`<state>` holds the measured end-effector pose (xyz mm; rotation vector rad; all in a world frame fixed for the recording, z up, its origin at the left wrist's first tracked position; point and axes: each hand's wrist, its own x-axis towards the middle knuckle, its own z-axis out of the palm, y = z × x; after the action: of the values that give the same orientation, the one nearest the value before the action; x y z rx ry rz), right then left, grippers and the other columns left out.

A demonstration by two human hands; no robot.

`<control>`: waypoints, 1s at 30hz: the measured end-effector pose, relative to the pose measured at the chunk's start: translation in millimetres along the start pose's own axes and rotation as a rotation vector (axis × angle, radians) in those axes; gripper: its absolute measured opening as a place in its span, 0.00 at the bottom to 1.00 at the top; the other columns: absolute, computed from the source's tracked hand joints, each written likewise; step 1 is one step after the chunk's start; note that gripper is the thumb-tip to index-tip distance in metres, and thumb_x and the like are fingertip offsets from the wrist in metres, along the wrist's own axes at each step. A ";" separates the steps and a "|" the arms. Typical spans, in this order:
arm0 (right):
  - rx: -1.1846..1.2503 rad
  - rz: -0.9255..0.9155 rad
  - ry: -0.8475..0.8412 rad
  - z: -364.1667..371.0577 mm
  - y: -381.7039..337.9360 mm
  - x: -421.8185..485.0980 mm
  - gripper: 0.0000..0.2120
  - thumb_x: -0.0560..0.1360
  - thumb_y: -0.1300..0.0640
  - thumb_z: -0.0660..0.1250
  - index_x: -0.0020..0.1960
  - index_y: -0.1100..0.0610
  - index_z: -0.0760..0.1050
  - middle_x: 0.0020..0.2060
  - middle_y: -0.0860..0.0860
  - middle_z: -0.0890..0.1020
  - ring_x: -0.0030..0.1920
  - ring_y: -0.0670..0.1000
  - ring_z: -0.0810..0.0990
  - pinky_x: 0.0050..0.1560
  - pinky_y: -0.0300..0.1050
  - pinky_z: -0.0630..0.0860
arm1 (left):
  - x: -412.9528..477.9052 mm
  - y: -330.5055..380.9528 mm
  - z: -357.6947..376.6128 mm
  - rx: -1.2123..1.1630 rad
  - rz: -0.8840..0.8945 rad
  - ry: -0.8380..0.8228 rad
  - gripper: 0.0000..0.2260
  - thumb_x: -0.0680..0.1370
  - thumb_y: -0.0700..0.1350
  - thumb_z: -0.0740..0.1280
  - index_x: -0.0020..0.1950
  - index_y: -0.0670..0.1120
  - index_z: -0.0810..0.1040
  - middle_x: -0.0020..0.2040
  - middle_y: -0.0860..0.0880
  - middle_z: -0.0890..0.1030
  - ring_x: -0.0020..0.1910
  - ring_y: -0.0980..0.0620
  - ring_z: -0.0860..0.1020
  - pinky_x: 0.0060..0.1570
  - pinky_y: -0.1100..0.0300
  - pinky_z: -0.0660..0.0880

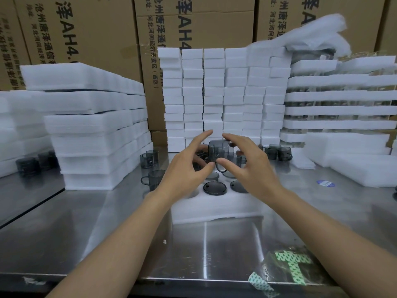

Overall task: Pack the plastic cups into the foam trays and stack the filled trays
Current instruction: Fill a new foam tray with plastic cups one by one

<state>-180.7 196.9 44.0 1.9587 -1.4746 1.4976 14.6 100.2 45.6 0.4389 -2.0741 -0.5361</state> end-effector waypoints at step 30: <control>-0.109 -0.107 0.081 4.7 2.0 -1.0 0.40 0.70 0.55 0.78 0.77 0.39 0.67 0.62 0.37 0.79 0.66 0.43 0.73 0.69 0.41 0.63 | -0.8 -2.0 2.2 0.065 -0.023 -0.131 0.23 0.78 0.57 0.68 0.74 0.64 0.74 0.58 0.62 0.82 0.53 0.57 0.82 0.47 0.59 0.77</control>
<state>-179.7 193.2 40.5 1.8601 -1.3660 1.4044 13.3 99.3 42.9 0.4766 -2.2200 -0.5238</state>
